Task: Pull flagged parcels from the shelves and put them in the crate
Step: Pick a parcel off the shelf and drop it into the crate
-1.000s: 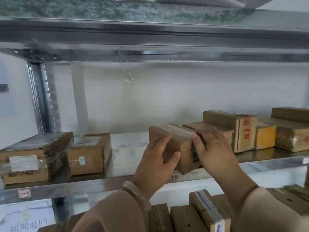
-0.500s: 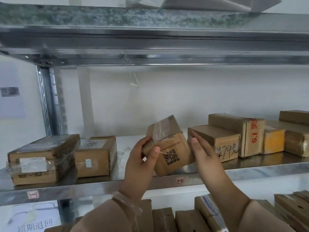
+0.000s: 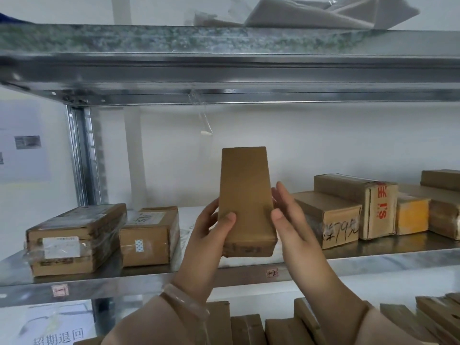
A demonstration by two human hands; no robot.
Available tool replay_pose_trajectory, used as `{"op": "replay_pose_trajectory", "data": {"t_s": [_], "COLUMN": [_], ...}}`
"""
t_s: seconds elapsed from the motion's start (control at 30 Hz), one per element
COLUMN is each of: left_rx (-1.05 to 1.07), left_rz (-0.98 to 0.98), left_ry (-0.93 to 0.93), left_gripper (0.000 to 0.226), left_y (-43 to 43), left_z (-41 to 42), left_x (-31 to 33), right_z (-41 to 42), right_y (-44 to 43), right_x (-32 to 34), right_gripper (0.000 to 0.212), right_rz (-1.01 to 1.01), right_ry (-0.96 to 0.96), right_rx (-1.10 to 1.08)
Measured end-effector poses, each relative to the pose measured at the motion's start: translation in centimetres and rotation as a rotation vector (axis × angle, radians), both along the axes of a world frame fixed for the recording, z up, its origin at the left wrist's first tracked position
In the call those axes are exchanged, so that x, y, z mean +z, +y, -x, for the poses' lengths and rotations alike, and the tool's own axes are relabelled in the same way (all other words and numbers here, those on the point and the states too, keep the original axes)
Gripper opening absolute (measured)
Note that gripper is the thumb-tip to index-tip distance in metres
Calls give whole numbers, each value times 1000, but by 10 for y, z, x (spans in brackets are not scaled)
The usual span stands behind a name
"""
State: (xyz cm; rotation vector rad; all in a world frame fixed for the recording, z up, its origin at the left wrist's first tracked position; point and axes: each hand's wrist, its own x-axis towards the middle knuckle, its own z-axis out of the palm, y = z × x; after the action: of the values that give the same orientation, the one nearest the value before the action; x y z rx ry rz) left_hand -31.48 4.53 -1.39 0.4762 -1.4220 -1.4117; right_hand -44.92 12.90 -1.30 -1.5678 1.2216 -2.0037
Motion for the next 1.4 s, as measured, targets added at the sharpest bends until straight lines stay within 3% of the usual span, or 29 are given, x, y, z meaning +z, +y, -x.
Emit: {"op": "replay_pose_trajectory", "data": {"t_s": [0.1, 0.2, 0.27, 0.4, 0.5, 0.6, 0.73, 0.97, 1.13, 1.3, 1.4], "left_rx": [-192, -298, -216, 172, 190, -5, -60, -119, -101, 38, 109], "left_rz": [-238, -314, -224, 100, 203, 165, 186, 250, 195, 54, -42], "left_ry": [232, 289, 222, -11, -94, -96, -163, -110, -177, -308, -381], "left_gripper": [53, 52, 51, 37, 35, 57, 73, 44, 59, 46, 50], "left_y": [2, 8, 13, 17, 24, 38, 51, 62, 75, 86, 89], "left_z": [-3, -6, -9, -25, -38, -55, -85, -179, -278, -368, -413], "left_x": [-8, -12, -15, -20, -22, -24, -38, -95, -147, -203, -232], "right_z": [4, 0, -4, -10, -21, -36, -67, -157, -250, -336, -375], "right_y": [4, 6, 7, 12, 18, 27, 46, 65, 70, 69, 63], "right_x": [-1, -5, -9, -18, -25, -33, -51, -107, -154, -199, -222], "right_gripper": [55, 52, 52, 53, 56, 60, 66, 64, 81, 78, 77], "right_rz": [-29, -69, -72, -35, 15, 69, 70, -94, -242, -382, -454], "right_ry": [-51, -94, -119, -89, 44, 212, 216, 270, 242, 244, 268], "right_rx": [-24, 26, 58, 24, -70, -174, -164, -190, -90, 19, 79]}}
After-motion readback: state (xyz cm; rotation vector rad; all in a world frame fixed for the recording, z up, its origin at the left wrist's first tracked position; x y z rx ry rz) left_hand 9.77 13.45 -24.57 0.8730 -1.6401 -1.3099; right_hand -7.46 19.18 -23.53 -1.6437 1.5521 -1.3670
